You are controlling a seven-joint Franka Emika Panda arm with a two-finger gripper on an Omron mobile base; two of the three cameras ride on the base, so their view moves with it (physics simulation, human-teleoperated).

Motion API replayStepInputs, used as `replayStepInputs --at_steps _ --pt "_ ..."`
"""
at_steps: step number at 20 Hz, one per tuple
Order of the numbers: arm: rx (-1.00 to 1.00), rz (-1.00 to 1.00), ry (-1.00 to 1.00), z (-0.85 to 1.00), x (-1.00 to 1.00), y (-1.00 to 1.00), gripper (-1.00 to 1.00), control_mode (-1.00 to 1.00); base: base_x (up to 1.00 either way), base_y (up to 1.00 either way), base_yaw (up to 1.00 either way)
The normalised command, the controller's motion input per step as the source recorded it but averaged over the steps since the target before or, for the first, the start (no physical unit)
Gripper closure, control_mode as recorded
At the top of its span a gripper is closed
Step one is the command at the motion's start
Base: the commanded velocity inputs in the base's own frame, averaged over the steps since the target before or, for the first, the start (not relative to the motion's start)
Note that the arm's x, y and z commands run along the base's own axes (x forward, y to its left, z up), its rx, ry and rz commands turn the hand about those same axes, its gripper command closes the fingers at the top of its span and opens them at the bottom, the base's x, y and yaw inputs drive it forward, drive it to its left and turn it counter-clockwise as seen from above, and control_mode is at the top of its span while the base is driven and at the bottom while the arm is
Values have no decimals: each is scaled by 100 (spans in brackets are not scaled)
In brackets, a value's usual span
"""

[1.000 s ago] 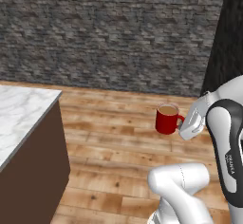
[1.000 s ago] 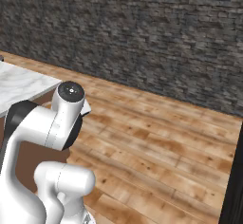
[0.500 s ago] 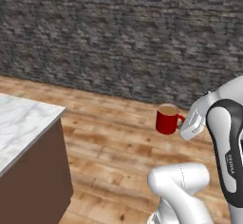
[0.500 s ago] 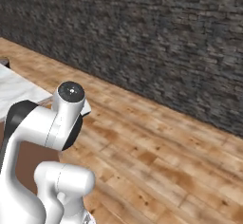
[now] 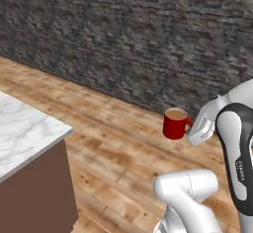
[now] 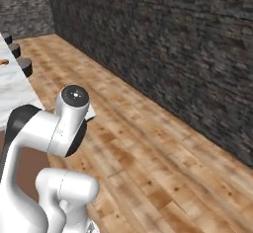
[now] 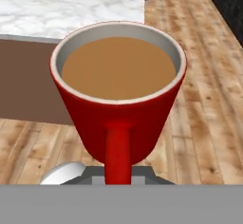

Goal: Pick up the brewed coffee from the coffee machine and place it next to the breakfast plate on the dining counter.

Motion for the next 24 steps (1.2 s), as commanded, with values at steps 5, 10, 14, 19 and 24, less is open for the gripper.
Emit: replayStepInputs --at_steps 5,10,14,19,24 --pt "0 0 0 0 0 0 100 100 100 -22 59" --pt "0 0 0 0 0 0 100 100 100 -36 57" --pt "0 0 0 0 0 0 100 100 100 -50 52" --pt "0 0 0 0 0 0 100 100 100 -76 47" --pt "0 0 0 0 0 0 100 100 100 -87 43"
